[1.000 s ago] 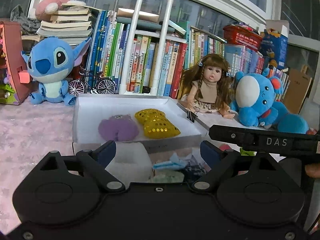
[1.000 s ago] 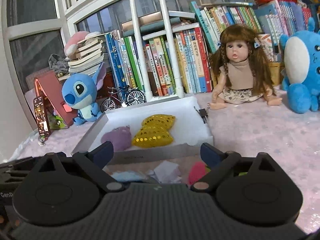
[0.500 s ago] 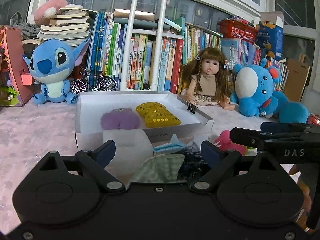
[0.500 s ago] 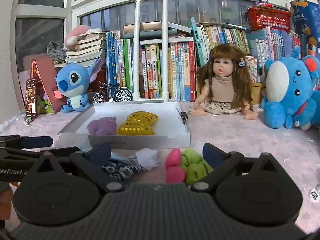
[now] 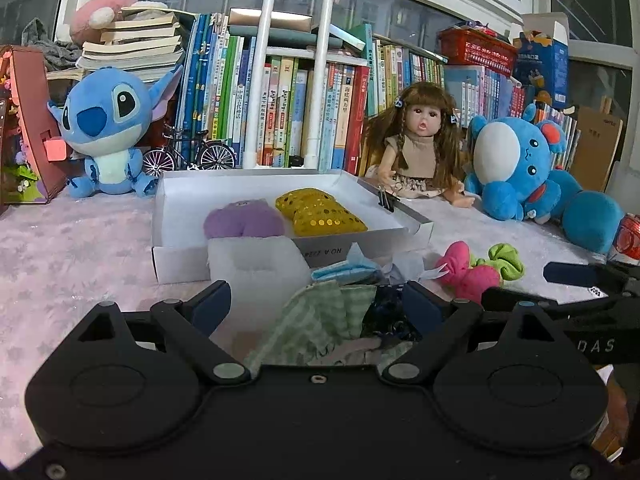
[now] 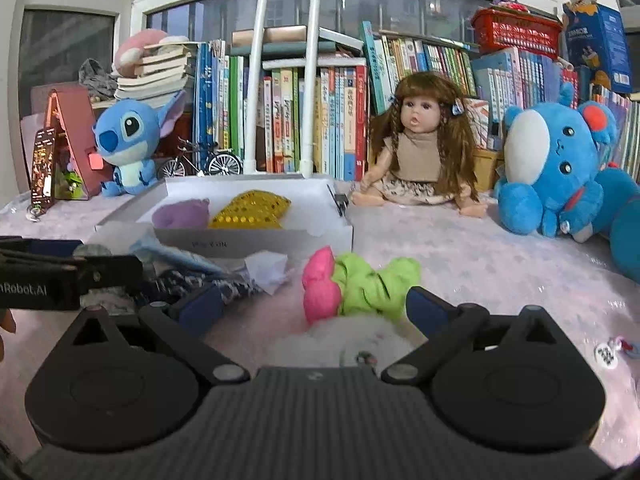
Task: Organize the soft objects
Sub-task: 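Move the left tool to the green plaid cloth while the right moves to the white fluffy plush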
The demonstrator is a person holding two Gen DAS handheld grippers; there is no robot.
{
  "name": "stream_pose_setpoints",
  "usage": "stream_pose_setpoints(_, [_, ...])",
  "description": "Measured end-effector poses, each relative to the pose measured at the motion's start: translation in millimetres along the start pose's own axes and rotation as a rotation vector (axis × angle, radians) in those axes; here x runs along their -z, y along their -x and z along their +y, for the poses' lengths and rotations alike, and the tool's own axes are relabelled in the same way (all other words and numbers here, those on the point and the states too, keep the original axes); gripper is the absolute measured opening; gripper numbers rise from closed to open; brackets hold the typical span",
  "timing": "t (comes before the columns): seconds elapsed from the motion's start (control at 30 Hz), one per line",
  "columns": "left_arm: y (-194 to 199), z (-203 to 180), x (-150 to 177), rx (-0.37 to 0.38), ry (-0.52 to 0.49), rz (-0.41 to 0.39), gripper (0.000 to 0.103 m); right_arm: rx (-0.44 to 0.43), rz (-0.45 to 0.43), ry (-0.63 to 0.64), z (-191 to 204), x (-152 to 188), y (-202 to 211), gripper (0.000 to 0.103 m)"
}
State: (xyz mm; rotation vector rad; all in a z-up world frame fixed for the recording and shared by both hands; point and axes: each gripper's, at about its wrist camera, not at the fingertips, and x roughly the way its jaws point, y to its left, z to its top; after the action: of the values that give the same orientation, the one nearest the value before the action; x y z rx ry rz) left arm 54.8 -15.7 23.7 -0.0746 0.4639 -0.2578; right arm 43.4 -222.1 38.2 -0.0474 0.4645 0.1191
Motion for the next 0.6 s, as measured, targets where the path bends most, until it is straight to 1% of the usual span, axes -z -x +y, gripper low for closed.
stream_pose_setpoints(0.23, [1,-3,3,0.002,-0.01,-0.001,0.093,0.012,0.039,-0.005,1,17,-1,0.102])
stream_pose_setpoints(0.47, [6,-6,9,0.008,-0.023,0.003,0.093,0.025,0.065,-0.012,1,26,-4,0.103])
stream_pose_setpoints(0.6, [18,-8,13,0.017,-0.024,-0.001,0.089,0.035,0.072,-0.011,1,28,-5,0.103])
